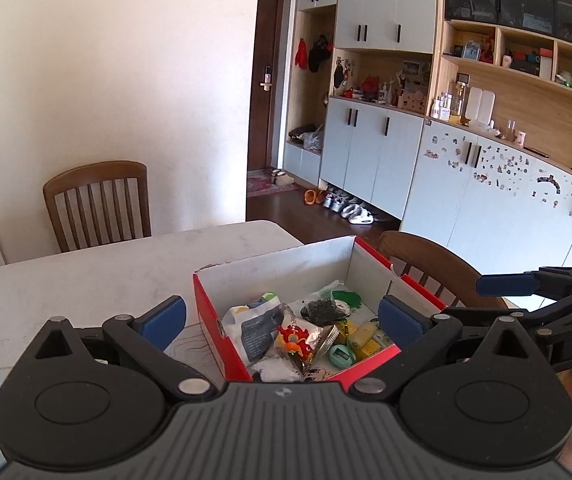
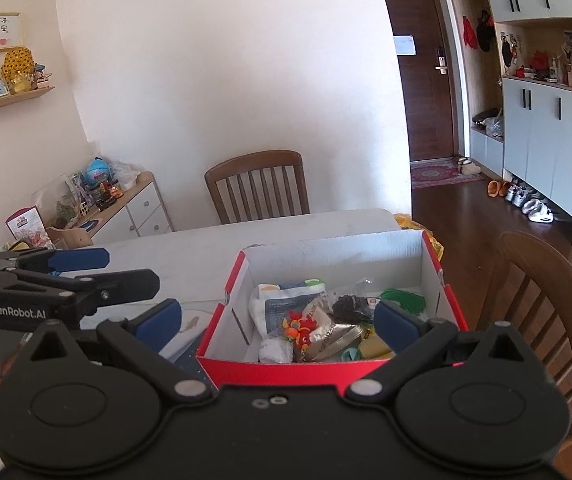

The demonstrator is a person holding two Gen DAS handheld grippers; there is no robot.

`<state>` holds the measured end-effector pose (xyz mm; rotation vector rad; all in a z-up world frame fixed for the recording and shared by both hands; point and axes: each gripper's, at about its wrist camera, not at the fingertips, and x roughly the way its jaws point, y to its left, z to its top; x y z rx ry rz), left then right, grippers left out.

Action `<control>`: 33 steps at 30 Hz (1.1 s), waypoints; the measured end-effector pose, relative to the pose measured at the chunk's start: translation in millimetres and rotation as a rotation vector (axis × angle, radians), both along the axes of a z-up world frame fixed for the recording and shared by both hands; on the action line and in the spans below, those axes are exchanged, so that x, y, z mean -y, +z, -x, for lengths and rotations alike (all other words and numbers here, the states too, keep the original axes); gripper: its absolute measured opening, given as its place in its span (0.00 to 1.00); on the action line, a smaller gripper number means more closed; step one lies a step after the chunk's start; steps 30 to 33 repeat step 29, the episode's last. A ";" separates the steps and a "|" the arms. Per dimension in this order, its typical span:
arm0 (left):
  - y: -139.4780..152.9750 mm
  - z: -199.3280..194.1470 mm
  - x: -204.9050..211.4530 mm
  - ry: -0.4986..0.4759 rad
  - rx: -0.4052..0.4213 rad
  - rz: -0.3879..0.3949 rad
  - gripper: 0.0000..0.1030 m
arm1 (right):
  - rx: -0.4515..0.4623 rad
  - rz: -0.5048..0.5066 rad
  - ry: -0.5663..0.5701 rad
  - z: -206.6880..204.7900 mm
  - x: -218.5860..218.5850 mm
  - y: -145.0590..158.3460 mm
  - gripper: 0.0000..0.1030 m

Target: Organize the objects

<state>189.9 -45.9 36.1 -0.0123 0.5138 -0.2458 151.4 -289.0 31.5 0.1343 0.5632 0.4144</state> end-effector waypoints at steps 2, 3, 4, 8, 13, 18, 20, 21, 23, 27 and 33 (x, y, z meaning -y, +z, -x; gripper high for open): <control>-1.8 2.9 -0.1 0.008 -0.003 0.002 1.00 | 0.001 0.001 -0.005 3.0 -0.3 -1.4 0.99; -2.9 4.0 -0.1 0.009 -0.006 0.005 1.00 | 0.005 0.006 -0.010 4.2 -0.6 -1.8 0.99; -4.5 4.2 -0.9 0.009 -0.011 0.007 1.00 | 0.007 0.010 -0.015 5.7 -0.9 -2.8 0.99; -11.7 4.6 -2.5 0.004 -0.034 0.009 1.00 | 0.001 0.016 -0.029 8.9 -2.8 -7.1 0.99; -17.1 6.3 -4.2 -0.010 -0.050 0.021 1.00 | -0.011 0.012 -0.048 9.7 -4.3 -9.1 0.99; -16.3 7.9 -5.2 -0.008 -0.028 0.018 1.00 | -0.003 -0.003 -0.072 10.4 -5.3 -7.3 0.99; -13.7 8.4 -6.5 -0.005 -0.013 0.018 1.00 | 0.000 -0.003 -0.078 10.8 -6.2 -7.0 0.99; -12.2 8.3 -7.2 -0.004 -0.009 0.021 1.00 | 0.001 -0.001 -0.080 11.2 -6.9 -6.9 0.99; -9.5 8.3 -9.6 -0.002 0.000 0.030 1.00 | 0.003 -0.002 -0.084 12.1 -8.4 -6.4 0.99; -6.1 9.1 -14.8 -0.011 0.015 0.038 1.00 | 0.002 -0.006 -0.094 13.2 -10.2 -6.7 0.99; -5.2 10.2 -18.4 -0.017 0.021 0.045 1.00 | -0.001 -0.005 -0.096 12.7 -12.0 -6.6 0.99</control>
